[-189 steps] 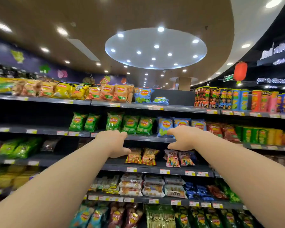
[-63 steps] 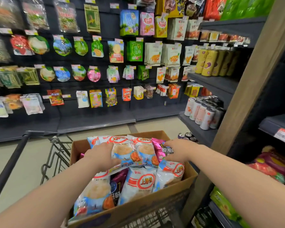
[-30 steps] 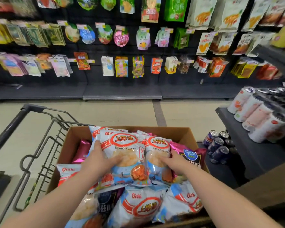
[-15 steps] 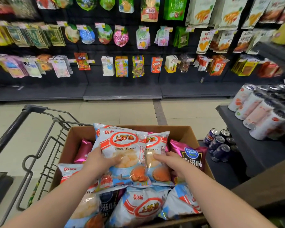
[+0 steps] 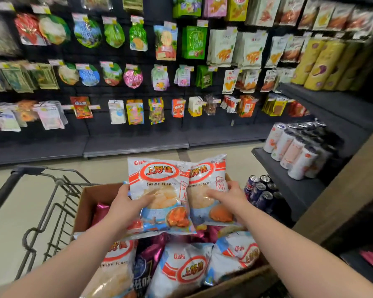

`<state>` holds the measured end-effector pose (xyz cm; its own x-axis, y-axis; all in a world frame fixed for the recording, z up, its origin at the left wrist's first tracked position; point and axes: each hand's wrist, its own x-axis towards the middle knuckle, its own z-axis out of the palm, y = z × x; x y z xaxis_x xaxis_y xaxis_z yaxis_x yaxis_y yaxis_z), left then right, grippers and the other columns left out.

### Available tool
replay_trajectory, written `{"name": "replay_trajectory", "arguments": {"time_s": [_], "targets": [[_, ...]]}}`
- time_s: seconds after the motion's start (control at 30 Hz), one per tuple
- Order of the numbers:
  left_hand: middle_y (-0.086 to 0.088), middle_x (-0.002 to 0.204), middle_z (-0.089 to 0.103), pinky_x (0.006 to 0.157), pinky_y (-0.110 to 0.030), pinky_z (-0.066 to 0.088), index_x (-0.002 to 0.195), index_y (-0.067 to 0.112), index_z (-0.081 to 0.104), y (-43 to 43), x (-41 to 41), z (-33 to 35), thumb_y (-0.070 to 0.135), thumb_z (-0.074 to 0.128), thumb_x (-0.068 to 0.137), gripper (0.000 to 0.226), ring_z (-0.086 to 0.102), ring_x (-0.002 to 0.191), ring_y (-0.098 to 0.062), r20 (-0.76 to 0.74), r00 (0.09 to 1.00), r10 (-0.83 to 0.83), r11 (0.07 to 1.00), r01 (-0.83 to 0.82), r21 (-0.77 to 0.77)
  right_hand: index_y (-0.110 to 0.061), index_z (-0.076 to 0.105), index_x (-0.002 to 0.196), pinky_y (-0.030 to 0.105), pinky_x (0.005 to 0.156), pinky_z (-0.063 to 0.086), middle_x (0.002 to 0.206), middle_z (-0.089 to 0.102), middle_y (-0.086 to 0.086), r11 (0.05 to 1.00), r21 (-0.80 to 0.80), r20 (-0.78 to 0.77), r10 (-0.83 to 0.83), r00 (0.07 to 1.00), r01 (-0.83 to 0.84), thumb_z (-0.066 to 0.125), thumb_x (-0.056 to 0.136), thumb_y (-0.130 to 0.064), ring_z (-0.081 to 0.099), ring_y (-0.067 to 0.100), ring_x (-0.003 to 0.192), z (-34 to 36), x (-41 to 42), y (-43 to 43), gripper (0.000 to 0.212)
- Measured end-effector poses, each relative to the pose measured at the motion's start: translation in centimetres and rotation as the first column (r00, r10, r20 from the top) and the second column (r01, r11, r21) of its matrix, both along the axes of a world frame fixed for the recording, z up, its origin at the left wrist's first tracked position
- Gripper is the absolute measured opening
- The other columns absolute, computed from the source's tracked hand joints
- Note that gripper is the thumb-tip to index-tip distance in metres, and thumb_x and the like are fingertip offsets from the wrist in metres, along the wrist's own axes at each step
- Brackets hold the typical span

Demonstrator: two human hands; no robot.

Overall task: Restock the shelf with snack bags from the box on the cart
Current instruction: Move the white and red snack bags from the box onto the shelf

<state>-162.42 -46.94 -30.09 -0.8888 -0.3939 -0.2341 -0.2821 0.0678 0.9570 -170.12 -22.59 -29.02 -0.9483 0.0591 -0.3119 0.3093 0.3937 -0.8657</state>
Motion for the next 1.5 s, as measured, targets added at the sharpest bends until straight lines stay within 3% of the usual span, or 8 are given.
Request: {"name": "replay_trajectory", "arguments": {"time_s": [0.2, 0.47, 0.73, 0.87, 1.1, 1.2, 1.3, 1.5], "targets": [[-0.003, 0.108, 0.066, 0.057, -0.022, 0.048, 0.123, 0.014, 0.049, 1.5, -0.8, 2.5, 0.017, 0.072, 0.083, 0.046, 0.065, 0.086, -0.014, -0.086, 0.985, -0.147, 0.989, 0.148, 0.007, -0.010, 0.043, 0.123, 0.022, 0.072, 0.041, 0.108, 0.056, 0.004, 0.988, 0.067, -0.123, -0.128, 0.984, 0.137, 0.078, 0.075, -0.027, 0.052, 0.012, 0.083, 4.8, 3.4, 3.5, 0.062], [-0.003, 0.106, 0.067, 0.066, -0.030, 0.051, 0.118, 0.014, 0.052, 6.4, -0.9, 3.8, 0.019, 0.071, 0.083, 0.040, 0.066, 0.088, -0.018, -0.180, 0.907, -0.381, 0.922, 0.388, 0.003, -0.011, 0.044, 0.120, 0.026, 0.079, 0.043, 0.106, 0.055, 0.002, 0.899, 0.090, -0.243, -0.397, 0.885, 0.428, 0.081, 0.071, -0.030, 0.053, 0.015, 0.090, 7.6, 11.0, 8.8, 0.064], [-0.002, 0.110, 0.070, 0.066, -0.031, 0.055, 0.122, 0.018, 0.056, 13.9, 0.8, 4.5, 0.024, 0.070, 0.084, 0.041, 0.070, 0.090, -0.020, -0.241, 0.767, -0.595, 0.782, 0.621, 0.043, -0.014, 0.041, 0.123, 0.033, 0.086, 0.050, 0.111, 0.057, 0.002, 0.778, 0.078, -0.310, -0.576, 0.756, 0.624, 0.081, 0.069, -0.032, 0.057, 0.018, 0.099, 10.1, 19.7, 14.0, 0.069], [-0.005, 0.108, 0.070, 0.074, -0.043, 0.058, 0.118, 0.019, 0.055, 17.5, 2.6, 5.8, 0.028, 0.069, 0.085, 0.037, 0.072, 0.088, -0.025, -0.253, 0.686, -0.682, 0.699, 0.713, 0.049, -0.015, 0.042, 0.120, 0.029, 0.081, 0.046, 0.108, 0.055, 0.000, 0.720, 0.096, -0.348, -0.623, 0.701, 0.687, 0.079, 0.071, -0.031, 0.055, 0.016, 0.094, 11.7, 23.8, 16.1, 0.063], [0.000, 0.099, 0.068, 0.073, -0.038, 0.054, 0.092, 0.029, 0.055, 22.8, 8.4, 8.1, 0.023, 0.065, 0.088, 0.012, 0.067, 0.090, -0.025, -0.330, 0.590, -0.737, 0.615, 0.788, 0.034, -0.018, 0.043, 0.121, 0.040, 0.092, 0.052, 0.112, 0.058, 0.002, 0.631, 0.094, -0.375, -0.694, 0.615, 0.770, 0.079, 0.068, -0.035, 0.061, 0.020, 0.101, 13.7, 31.8, 19.2, 0.067], [-0.005, 0.110, 0.068, 0.092, -0.050, 0.052, 0.108, 0.024, 0.059, 25.4, 11.8, 8.4, 0.025, 0.070, 0.085, 0.026, 0.066, 0.099, -0.028, -0.339, 0.550, -0.763, 0.563, 0.824, 0.070, -0.017, 0.043, 0.119, 0.040, 0.090, 0.053, 0.112, 0.060, 0.004, 0.574, 0.074, -0.390, -0.736, 0.553, 0.816, 0.080, 0.067, -0.035, 0.062, 0.021, 0.099, 14.2, 37.6, 20.8, 0.066], [-0.004, 0.115, 0.069, 0.091, -0.051, 0.052, 0.121, 0.021, 0.057, 28.6, 16.1, 7.9, 0.039, 0.077, 0.073, 0.055, 0.067, 0.101, -0.027, -0.320, 0.490, -0.811, 0.493, 0.867, 0.076, -0.016, 0.041, 0.124, 0.036, 0.088, 0.053, 0.110, 0.057, 0.000, 0.496, 0.052, -0.384, -0.791, 0.476, 0.867, 0.080, 0.069, -0.035, 0.061, 0.019, 0.100, 14.6, 44.9, 22.3, 0.070], [-0.005, 0.115, 0.068, 0.093, -0.051, 0.051, 0.125, 0.018, 0.053, 35.3, 28.9, 8.1, 0.025, 0.071, 0.083, 0.046, 0.067, 0.102, -0.028, -0.328, 0.315, -0.891, 0.296, 0.949, 0.108, -0.014, 0.041, 0.123, 0.027, 0.076, 0.048, 0.106, 0.054, 0.000, 0.336, 0.028, -0.389, -0.864, 0.320, 0.941, 0.079, 0.071, -0.032, 0.057, 0.015, 0.092, 14.8, 60.2, 24.0, 0.066]]}}
